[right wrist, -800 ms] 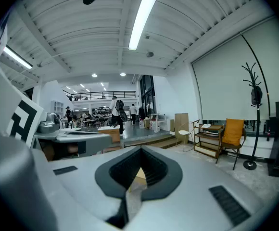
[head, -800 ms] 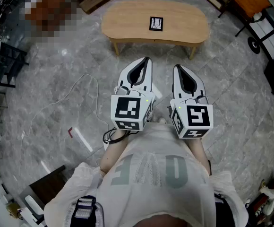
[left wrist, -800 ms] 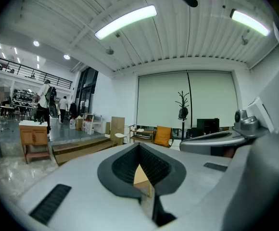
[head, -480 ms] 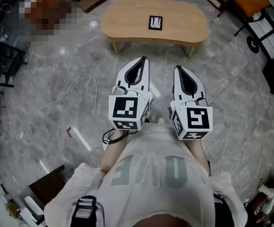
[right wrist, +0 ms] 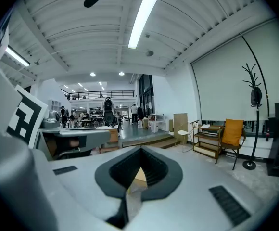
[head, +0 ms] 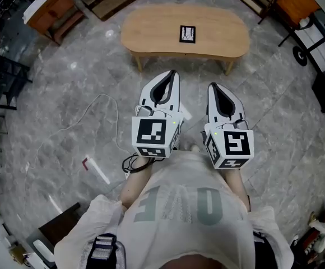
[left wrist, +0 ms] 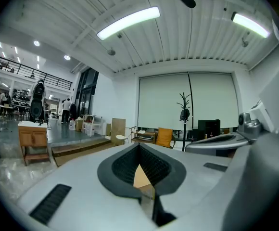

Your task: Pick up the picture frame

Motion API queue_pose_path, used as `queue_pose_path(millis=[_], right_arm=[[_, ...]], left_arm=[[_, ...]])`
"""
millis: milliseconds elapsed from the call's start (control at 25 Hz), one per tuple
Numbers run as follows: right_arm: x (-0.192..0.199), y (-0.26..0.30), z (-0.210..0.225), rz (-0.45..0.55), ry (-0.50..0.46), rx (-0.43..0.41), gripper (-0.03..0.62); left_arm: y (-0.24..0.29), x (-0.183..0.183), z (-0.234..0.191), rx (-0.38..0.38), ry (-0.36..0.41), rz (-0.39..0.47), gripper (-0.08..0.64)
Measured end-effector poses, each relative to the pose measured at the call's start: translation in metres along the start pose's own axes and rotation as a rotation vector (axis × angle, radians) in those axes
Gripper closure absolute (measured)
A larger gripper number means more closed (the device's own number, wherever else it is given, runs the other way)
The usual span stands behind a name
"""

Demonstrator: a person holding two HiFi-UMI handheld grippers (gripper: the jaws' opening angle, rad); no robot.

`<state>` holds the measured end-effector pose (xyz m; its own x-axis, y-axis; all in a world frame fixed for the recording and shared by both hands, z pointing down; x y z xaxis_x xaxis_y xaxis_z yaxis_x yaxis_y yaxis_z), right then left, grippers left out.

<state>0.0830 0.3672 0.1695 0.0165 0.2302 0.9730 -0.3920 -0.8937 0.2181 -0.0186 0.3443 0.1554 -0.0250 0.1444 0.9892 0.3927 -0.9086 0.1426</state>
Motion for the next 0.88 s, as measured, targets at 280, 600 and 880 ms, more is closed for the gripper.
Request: queue_pose_path(millis=[280, 600, 880], right_arm=[[0.003, 0.016, -0.013, -0.001, 0.001, 0.004, 0.588], [-0.001, 0.029, -0.015, -0.008, 0.000, 0.020, 0.588], [0.002, 0.036, -0.028, -0.007, 0.034, 0.042, 0.588]], left_arm=[[0.003, 0.004, -0.024, 0.002, -0.022, -0.004, 0.551], [0.007, 0.000, -0.042, -0.003, -0.029, 0.010, 0.551], [-0.004, -0.001, -0.071, -0.027, -0.048, 0.049, 0.551]])
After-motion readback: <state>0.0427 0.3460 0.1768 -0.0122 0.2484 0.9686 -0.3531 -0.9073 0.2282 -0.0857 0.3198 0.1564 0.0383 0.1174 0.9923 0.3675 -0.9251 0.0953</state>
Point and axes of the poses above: the fingertips, and each gripper's own axes: y forward along the fingers, z to its right, x out of its underside, the point moved 1 cm from there along -y, backward along the fingers
